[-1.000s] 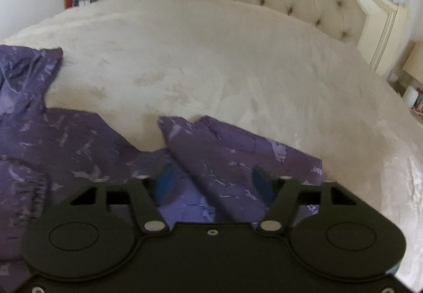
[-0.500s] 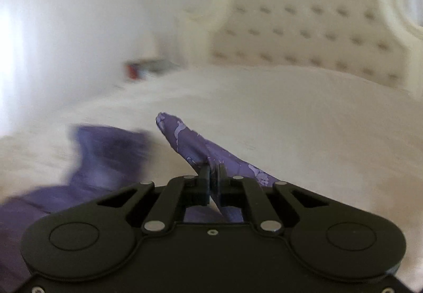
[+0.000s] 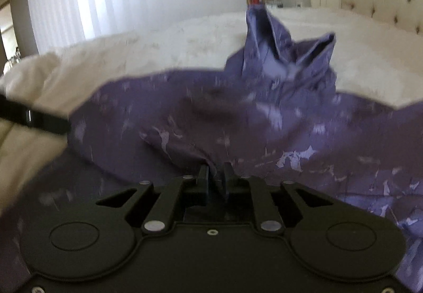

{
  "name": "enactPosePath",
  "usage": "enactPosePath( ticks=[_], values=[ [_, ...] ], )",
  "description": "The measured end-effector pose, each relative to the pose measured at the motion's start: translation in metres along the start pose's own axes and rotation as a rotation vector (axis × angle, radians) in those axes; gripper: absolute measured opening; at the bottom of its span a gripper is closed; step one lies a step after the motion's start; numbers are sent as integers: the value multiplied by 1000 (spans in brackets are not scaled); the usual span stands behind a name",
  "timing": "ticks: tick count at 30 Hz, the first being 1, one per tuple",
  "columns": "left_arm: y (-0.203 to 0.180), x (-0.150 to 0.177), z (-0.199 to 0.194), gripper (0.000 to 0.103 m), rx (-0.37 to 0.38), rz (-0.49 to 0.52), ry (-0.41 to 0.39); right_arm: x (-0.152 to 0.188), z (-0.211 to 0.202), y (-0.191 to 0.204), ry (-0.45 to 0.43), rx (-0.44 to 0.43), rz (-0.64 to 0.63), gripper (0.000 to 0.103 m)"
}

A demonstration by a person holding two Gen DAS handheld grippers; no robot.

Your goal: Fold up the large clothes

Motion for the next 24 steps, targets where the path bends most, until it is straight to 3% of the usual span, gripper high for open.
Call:
enactPosePath(
  ticks=[1,3,5,11,18,21,23,24],
  values=[
    [0,-2,1,83,4,-2,0,4,0,-1,2,3,0,26],
    [-4,-6,6,83,10,4,1,6,-4,-3,-7,-5,17,54],
    [-9,-9,10,83,17,17,2,3,-8,-6,-16,-28,46,69],
    [-33,-23,43,83,18,76,25,5,-27,-11,-54,-41,30,78],
    [-45,-21,98,80,-15,98,125,-17,-53,-16,-155,-6,-26,78],
    [-46,-23,108,66,-64,143,132,-34,-69,-29,-220,-5,25,80],
    [-47,-26,109,46,-80,158,118,-41,-78,-43,-249,6,65,80],
    [-46,-27,108,26,-107,153,103,-45,-83,-51,-264,17,90,80]
  ],
)
Point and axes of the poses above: each gripper's, at about its wrist camera, not at the fingertips, and z roughly the way its jaws point, y to its left, x to its underside, the point moved 10 cm from there along z, roughly the way its jaws point, and after that the axes turned 6 degrees about z, right-handed, at the moved point
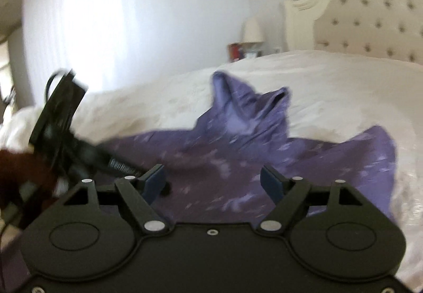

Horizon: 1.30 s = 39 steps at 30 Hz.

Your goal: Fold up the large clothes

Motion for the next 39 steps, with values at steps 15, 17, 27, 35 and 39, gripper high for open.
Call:
enactPosePath(
  ticks=[15,17,27,35,39],
  values=[
    [11,-64,-129,10,31,-51,-324,-8,-52,-187,-73,395,564,86],
    [20,-61,-130,10,14,-62,-313,5,-50,-202,-25,431,624,86],
    [58,-13,-91,9,-79,-90,-191,35,-17,-186,180,485,460,86],
    [68,15,-63,10,-145,-74,-122,61,-11,-187,325,541,382,96],
    [66,18,-54,23,-167,-56,-135,38,-26,-191,174,442,527,96]
  ],
)
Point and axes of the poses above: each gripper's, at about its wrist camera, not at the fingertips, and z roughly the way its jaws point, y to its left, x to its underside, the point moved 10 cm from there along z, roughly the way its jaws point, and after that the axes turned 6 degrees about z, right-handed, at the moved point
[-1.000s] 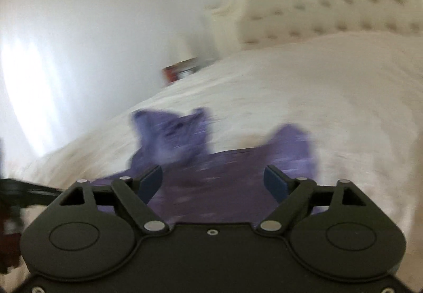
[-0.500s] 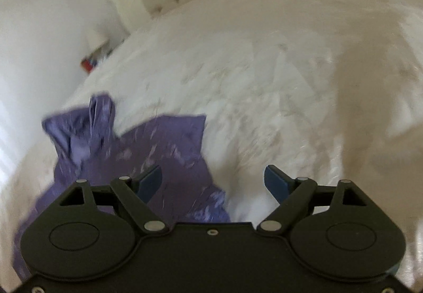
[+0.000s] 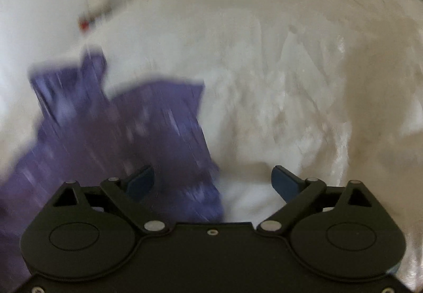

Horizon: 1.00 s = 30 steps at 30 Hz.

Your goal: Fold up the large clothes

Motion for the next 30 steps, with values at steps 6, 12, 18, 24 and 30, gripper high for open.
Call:
enactPosePath(
  ticks=[6,12,18,24,30],
  values=[
    [-9,19,10,26,-32,103,-19,-12,-9,-25,-37,17,97,81],
    [-16,29,9,29,-64,191,-93,4,10,-19,41,9,61,50],
    [-7,36,10,30,9,89,-188,11,6,-8,76,36,-34,53],
    [-9,34,11,30,11,84,-198,-29,-14,-3,-81,-75,104,70],
    [-8,35,11,30,22,71,-200,-69,30,12,-32,-115,138,70]
  ],
)
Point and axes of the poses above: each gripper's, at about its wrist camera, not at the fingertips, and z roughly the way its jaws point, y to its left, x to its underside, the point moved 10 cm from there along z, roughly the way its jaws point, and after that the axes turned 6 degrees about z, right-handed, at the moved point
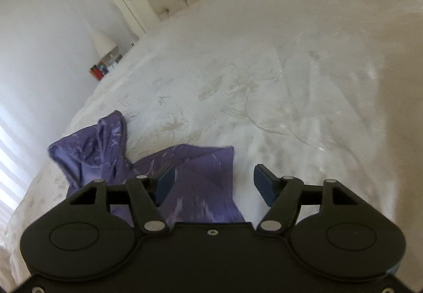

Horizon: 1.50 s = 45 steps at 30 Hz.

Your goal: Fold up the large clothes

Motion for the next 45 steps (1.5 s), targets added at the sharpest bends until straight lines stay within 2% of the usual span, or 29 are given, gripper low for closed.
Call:
enactPosePath(
  ticks=[5,6,7,8,9,11,14,16,18,21,23,26,30,31,37,41,45],
  values=[
    [0,1,0,30,4,-5,-2,6,39,-10,91,85,7,66],
    [0,0,0,30,7,-8,-2,9,44,-13,101,97,8,58],
    [1,1,0,30,9,-11,-3,12,48,-14,112,103,3,36],
    [1,0,0,31,11,-12,-3,15,53,-12,120,104,-11,20],
    [0,0,0,31,10,-12,-3,18,56,-10,125,104,-29,17],
    [0,0,0,31,9,-9,2,21,58,-10,123,131,-79,17],
    [0,-3,-1,34,23,0,28,18,56,-2,87,172,-116,35],
    [-1,-9,-5,37,54,-1,80,10,47,6,58,177,-139,53],
    [1,-19,-14,38,81,-39,138,3,35,18,21,167,-185,60],
    [5,-44,-30,41,147,-138,157,-5,23,43,1,134,-264,62],
    [5,-67,-33,47,179,-146,136,-5,24,63,10,93,-292,67],
    [3,-106,-23,50,175,-92,90,-2,30,96,34,28,-320,67],
    [-9,-149,13,54,134,27,44,5,52,135,72,-25,-349,70],
    [-12,-154,20,57,126,42,39,6,59,143,72,-29,-368,70],
    [-30,-173,85,57,71,78,37,17,103,185,78,-42,-482,70],
    [-32,-177,121,57,39,106,46,27,129,198,94,-29,-544,70],
    [-34,-185,142,57,16,156,30,30,150,202,107,-26,-554,70]
  ],
)
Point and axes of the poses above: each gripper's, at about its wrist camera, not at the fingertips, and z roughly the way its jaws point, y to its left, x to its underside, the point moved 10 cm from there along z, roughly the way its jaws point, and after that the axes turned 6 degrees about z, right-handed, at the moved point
